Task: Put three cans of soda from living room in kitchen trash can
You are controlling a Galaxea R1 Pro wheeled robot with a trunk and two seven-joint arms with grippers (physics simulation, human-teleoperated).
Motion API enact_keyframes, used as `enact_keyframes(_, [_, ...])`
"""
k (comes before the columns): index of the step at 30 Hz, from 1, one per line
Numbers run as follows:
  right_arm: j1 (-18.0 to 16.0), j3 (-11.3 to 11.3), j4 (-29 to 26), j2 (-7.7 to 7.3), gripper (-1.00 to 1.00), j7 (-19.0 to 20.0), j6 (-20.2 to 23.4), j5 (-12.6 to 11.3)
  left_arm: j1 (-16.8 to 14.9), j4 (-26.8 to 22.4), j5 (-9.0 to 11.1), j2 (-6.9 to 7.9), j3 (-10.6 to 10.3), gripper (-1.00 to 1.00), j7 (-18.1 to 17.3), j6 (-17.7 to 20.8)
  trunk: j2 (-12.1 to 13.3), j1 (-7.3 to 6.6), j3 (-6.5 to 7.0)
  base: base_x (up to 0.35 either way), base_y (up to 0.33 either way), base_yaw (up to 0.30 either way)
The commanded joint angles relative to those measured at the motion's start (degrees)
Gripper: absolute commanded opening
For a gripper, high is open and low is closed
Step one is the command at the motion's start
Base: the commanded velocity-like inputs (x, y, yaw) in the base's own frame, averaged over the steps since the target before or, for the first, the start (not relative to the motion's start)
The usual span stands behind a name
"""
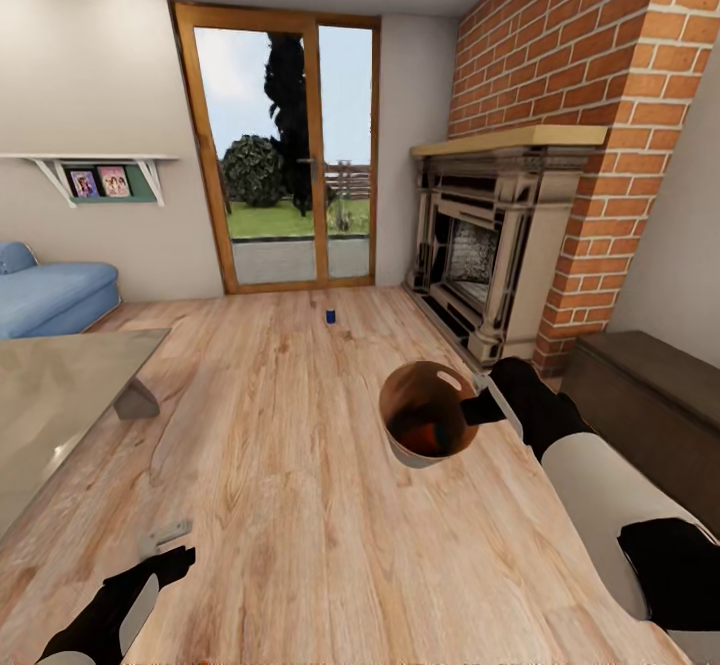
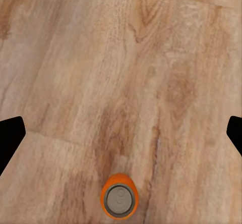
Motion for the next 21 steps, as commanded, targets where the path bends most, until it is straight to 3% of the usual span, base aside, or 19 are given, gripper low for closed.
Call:
enact_keyframes(1, [-0.2, 0.0, 0.0, -0.02, -1.0, 0.1, 0.0, -0.7, 0.0, 0.0, 0.0, 0.0, 0.0, 1.0, 0.0, -0.1, -0.4, 0.22, -0.18, 0.0, 0.0, 0.0])
enact_keyframes(21, [-0.9, 0.0, 0.1, -0.62, -1.0, 0.1, 0.0, -0.8, 0.0, 0.2, 0.0, 0.0, 0.0, 1.0, 0.0, -0.2, -8.4, 4.61, -3.77, 0.0, 0.0, 0.0])
